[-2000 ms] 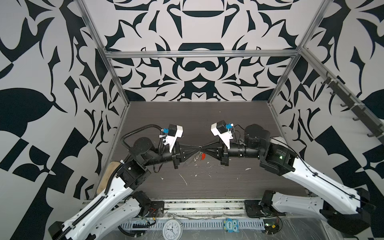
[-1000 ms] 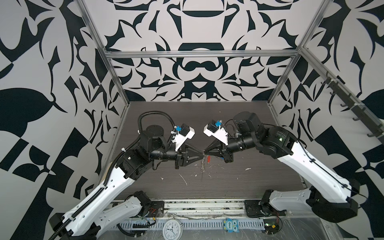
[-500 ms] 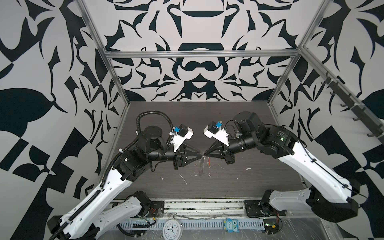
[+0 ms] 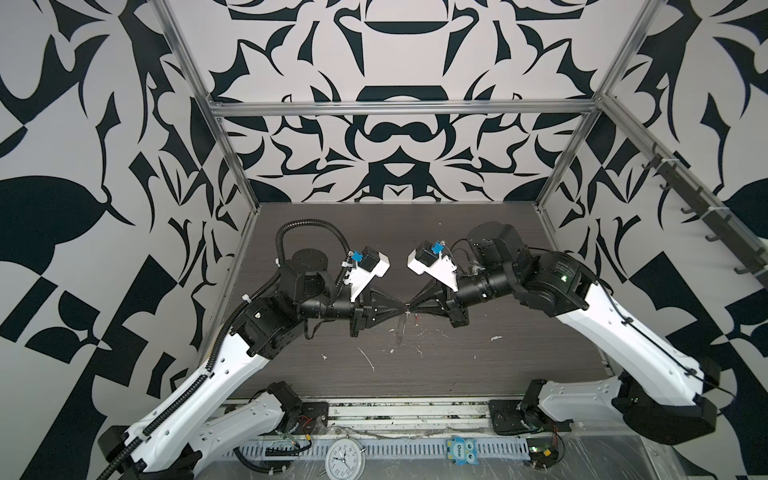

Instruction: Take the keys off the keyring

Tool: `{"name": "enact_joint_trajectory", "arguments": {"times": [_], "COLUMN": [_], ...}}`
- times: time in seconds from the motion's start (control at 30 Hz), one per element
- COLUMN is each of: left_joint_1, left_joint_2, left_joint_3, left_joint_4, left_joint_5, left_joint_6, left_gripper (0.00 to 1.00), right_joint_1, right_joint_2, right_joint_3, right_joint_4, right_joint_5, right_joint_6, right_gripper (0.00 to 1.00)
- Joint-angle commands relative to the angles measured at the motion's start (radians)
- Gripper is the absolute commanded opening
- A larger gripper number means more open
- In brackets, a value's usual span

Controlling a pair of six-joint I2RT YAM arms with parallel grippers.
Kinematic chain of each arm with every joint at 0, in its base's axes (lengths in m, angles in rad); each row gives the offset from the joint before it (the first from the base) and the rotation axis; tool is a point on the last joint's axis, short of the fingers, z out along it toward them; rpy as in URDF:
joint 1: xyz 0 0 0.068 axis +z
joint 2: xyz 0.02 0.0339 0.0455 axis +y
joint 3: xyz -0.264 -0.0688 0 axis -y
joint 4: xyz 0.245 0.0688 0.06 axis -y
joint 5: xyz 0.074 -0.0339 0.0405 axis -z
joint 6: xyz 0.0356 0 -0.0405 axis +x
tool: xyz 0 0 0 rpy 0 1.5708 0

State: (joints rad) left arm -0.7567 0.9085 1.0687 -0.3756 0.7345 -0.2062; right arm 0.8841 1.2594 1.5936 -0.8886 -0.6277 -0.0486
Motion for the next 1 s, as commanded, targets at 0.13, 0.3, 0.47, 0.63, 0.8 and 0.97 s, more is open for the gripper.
{"name": "enact_joint_trajectory", "arguments": {"times": [0.13, 0.3, 0.47, 0.63, 0.8, 0.97], "left_joint_1": [0.0, 0.0, 0.0, 0.0, 0.0, 0.0], "left_joint_2": [-0.009, -0.054, -0.091, -0.109, -0.109, -0.123], "left_joint_3": [-0.008, -0.054, -0.098, -0.119, -0.127, -0.136], "left_joint_4": [0.098, 0.159, 0.222, 0.262, 0.289, 0.308], "left_joint_5": [0.012, -0.038, -0.059, -0.087, -0.095, -0.116], "left_joint_6": [-0.047, -0.066, -0.092, -0.11, -0.124, -0.137], "left_gripper": [0.0, 0.0, 0.0, 0.0, 0.0, 0.0], "right_joint_1": [0.001, 0.001, 0.001, 0.001, 0.001, 0.001], "right_joint_2": [-0.018, -0.071, -0.144, -0.194, -0.186, -0.173], "right_joint_3": [-0.003, -0.064, -0.161, -0.247, -0.261, -0.261], "right_joint_4": [0.101, 0.173, 0.259, 0.343, 0.377, 0.384], "right_joint_5": [0.006, 0.039, 0.053, 0.054, 0.052, 0.045], "right_joint_6": [0.037, 0.056, 0.075, 0.104, 0.112, 0.109], "right_gripper": [0.0, 0.19, 0.36, 0.39, 0.35, 0.24]}}
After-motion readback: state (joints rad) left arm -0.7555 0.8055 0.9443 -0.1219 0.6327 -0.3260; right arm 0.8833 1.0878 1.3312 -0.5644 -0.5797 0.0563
